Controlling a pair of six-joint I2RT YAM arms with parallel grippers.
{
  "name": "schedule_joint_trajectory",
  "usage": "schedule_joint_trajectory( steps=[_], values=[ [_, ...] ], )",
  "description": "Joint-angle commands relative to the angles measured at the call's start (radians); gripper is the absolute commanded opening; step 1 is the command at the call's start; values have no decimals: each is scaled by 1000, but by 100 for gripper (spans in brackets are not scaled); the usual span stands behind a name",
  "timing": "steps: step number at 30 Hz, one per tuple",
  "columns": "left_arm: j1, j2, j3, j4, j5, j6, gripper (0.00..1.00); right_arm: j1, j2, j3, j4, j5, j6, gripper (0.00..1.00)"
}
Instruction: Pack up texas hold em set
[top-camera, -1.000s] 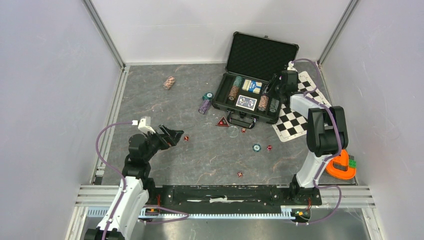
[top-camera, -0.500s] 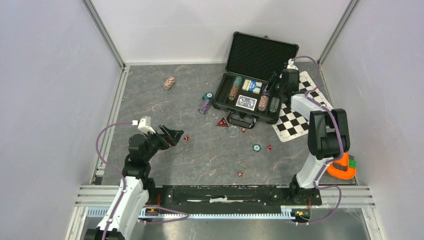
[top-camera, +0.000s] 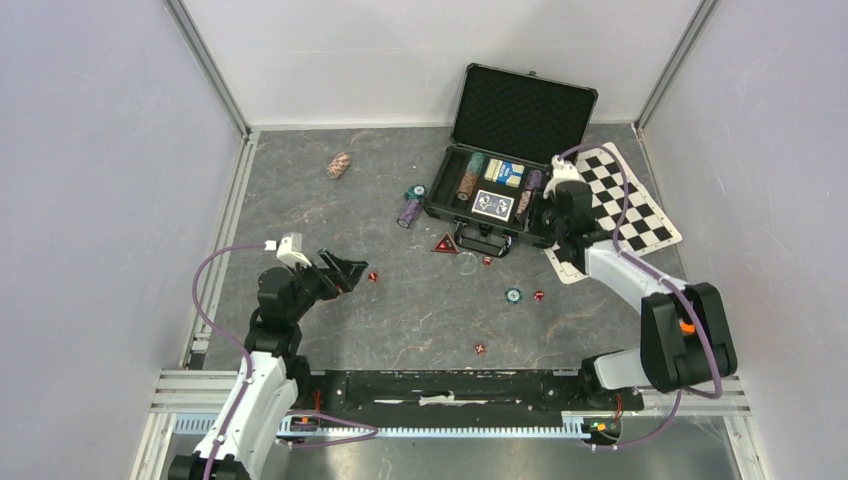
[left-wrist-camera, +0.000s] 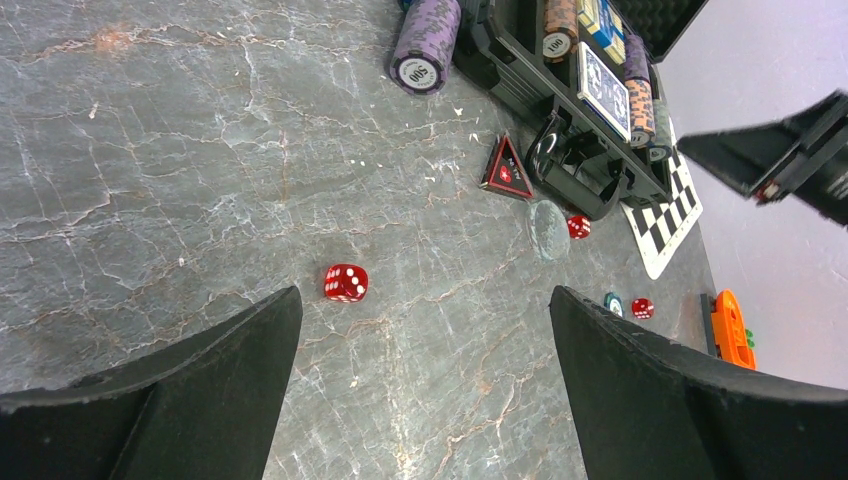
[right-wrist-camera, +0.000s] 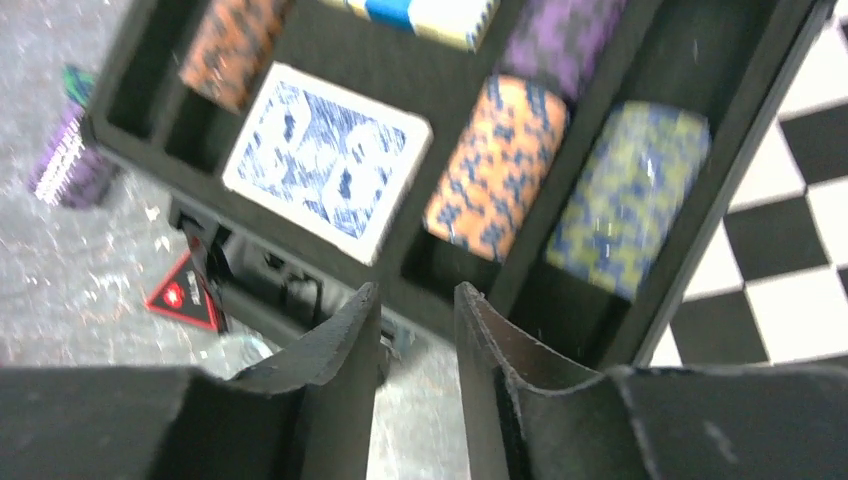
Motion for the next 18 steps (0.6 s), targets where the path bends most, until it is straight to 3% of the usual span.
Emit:
schedule_joint_trajectory(
  steps=[1, 5, 7, 18],
  values=[
    [3, 0, 1, 39, 9, 20, 100, 8, -95, -113, 40, 33, -37, 34],
    [3, 1, 1, 39, 9, 19, 100, 9, -90, -134, 48, 13, -42, 12],
    [3, 0, 1, 39, 9, 18, 100, 12, -74, -130, 49, 9, -44, 7],
    [3, 0, 1, 39, 4, 20, 100, 27, 22, -72, 84, 49, -26, 0]
  ],
)
